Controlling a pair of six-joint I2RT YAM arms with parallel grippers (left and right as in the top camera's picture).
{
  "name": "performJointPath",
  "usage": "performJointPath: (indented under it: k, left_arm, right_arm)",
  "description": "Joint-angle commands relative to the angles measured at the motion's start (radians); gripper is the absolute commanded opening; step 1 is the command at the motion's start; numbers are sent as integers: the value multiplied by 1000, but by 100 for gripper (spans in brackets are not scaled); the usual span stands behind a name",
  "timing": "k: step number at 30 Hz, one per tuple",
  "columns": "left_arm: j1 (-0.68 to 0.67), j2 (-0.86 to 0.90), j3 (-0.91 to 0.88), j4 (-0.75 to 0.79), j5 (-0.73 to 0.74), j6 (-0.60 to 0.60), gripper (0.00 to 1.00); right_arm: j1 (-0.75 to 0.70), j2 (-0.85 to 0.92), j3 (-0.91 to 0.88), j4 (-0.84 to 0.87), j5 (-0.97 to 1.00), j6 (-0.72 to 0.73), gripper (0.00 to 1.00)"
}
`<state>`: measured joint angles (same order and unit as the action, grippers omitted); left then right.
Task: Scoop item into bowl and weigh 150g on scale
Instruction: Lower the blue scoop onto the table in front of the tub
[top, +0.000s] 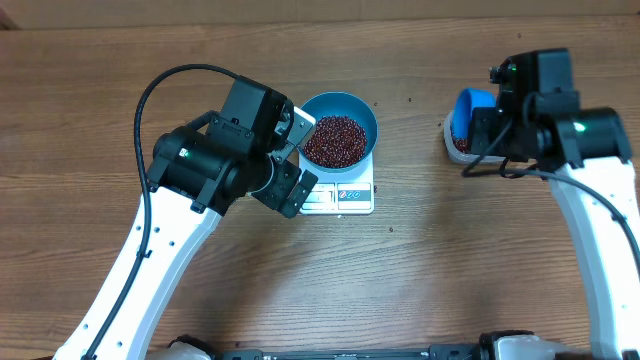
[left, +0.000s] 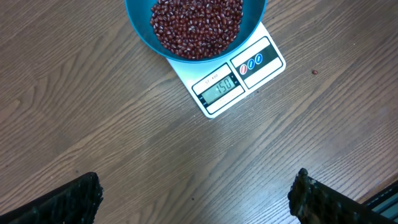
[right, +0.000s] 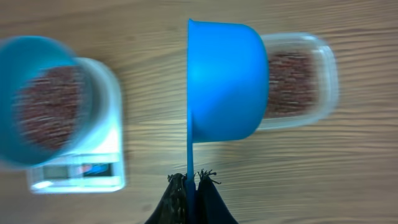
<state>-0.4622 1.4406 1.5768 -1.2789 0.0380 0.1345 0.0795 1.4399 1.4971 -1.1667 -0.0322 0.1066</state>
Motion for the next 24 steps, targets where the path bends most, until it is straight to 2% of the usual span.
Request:
performJointPath:
  k: [1, 6, 11, 17, 22, 24]
  left_arm:
    - [4, -3, -2, 1, 11, 16, 100]
    - [4, -3, -2, 1, 11, 16, 100]
    - [4, -3, -2, 1, 11, 16, 100]
    - [4, -3, -2, 1, 11, 16, 100]
    - [4, -3, -2, 1, 11, 16, 100]
    - [4, -3, -2, 1, 11, 16, 100]
  right_arm:
    - [-49, -132, 2, 0, -278, -6, 4]
    - [-76, -225, -31, -54, -351, -6, 4]
    - [-76, -328, -230, 8, -381, 36, 4]
    - [-75, -366, -455, 47, -539, 78, 4]
    - [-76, -363, -580, 111, -526, 111, 4]
    - [-76, -362, -607, 136, -446, 145, 4]
